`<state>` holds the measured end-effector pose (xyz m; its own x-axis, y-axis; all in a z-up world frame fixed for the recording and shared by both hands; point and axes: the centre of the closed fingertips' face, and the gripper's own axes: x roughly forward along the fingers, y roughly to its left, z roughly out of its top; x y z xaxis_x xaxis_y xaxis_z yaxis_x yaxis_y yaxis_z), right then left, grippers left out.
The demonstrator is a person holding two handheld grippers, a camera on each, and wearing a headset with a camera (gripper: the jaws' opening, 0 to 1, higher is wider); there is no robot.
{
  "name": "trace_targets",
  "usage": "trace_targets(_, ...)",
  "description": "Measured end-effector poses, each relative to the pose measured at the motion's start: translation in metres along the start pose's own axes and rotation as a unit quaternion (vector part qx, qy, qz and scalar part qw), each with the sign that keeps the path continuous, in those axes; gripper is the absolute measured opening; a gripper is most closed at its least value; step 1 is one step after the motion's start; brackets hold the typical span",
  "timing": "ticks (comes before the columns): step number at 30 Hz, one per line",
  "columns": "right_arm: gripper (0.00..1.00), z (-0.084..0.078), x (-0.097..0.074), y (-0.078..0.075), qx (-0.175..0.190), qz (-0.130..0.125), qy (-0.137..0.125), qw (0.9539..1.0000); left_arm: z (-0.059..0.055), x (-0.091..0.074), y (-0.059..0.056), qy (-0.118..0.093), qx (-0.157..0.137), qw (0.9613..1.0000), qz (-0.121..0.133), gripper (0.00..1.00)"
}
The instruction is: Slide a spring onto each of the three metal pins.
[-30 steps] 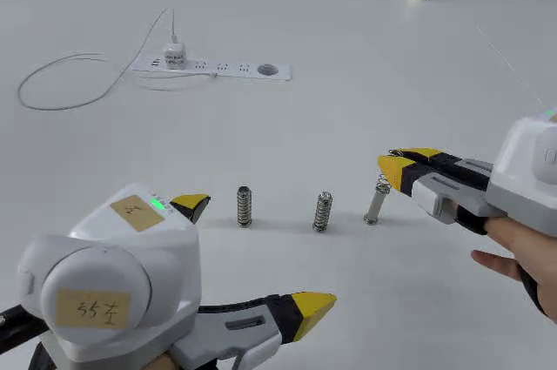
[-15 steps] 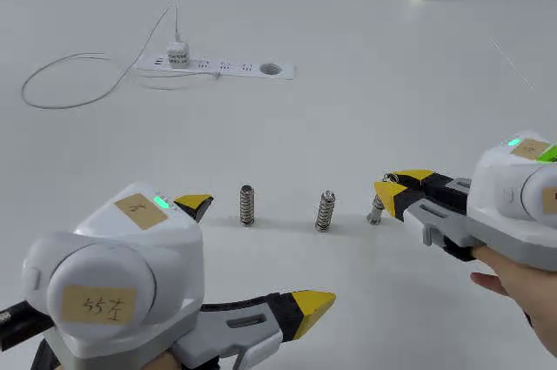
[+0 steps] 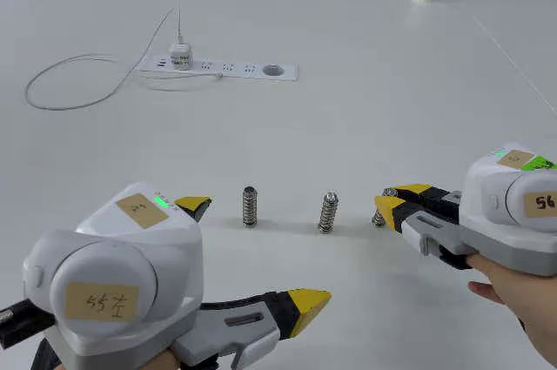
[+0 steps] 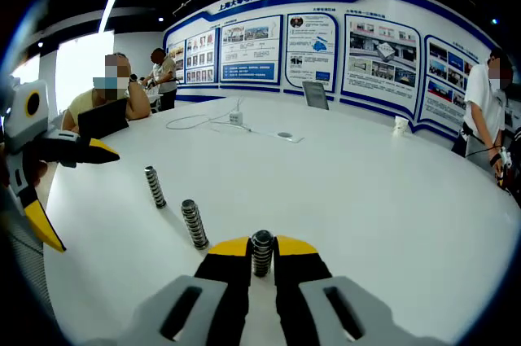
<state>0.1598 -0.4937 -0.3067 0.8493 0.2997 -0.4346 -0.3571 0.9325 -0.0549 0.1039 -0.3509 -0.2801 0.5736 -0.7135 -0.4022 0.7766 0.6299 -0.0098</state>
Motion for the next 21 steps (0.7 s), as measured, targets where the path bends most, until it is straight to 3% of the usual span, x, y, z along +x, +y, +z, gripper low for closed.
trace_targets(21,0.13,-0.0068,-0.0095,0.0025,0.006,-0.001,0.014,0.9999,-0.0024,-0.0024,0.0099,0.005,-0.007,0.9999,0.013,0.9)
